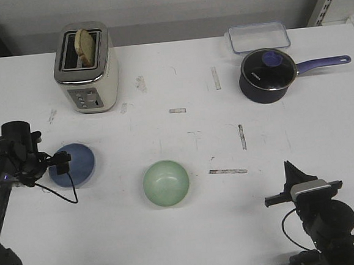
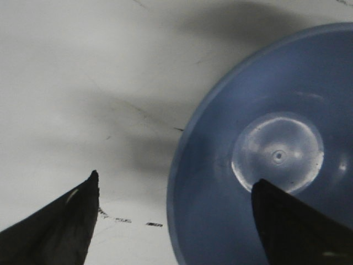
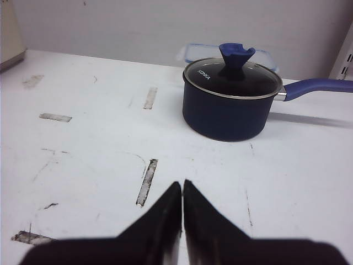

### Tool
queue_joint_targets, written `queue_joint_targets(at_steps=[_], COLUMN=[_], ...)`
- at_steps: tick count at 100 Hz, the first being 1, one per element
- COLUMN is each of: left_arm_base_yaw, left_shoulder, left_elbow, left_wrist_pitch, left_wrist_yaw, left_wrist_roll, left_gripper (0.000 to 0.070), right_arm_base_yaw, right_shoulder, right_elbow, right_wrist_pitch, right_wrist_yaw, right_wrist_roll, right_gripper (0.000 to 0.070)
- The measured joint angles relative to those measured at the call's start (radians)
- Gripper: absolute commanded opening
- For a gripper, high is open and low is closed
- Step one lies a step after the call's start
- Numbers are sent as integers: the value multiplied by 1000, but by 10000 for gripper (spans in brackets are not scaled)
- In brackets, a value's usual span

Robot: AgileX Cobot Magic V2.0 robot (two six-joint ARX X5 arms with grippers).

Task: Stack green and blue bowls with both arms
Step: 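Reach the left gripper to the light blue bowl and grasp its rim, then lift the blue bowl and carry it over the green bowl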

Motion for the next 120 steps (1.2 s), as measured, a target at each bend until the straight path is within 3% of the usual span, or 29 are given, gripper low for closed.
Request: queue_joint_targets(at_steps=[10, 23, 29, 59, 84, 101, 120], left_arm_base_yaw=[0, 0, 0, -1, -62, -196, -437], left_shoulder=[41, 51, 51, 51, 7, -84, -134], left_elbow=[0, 0, 0, 14, 201, 332, 349], left_wrist_pitch=[13, 23, 33, 61, -3, -50, -98], left_wrist_yaw=[6, 6, 7, 10, 8, 24, 34], left_wrist_roll=[-2, -23, -32, -41, -42, -42, -42], left_gripper=[361, 70, 0, 0, 0, 0, 0], right_arm_base_yaw=[0, 0, 0, 0, 0, 0, 0], right_shoulder=[0, 0, 0, 0, 0, 0, 0], right_elbow=[0, 0, 0, 0, 0, 0, 0], right_wrist_pitch=[0, 0, 0, 0, 0, 0, 0], right_wrist_yaw=[0, 0, 0, 0, 0, 0, 0], right_wrist_roll=[0, 0, 0, 0, 0, 0, 0], right_gripper=[0, 0, 0, 0, 0, 0, 0])
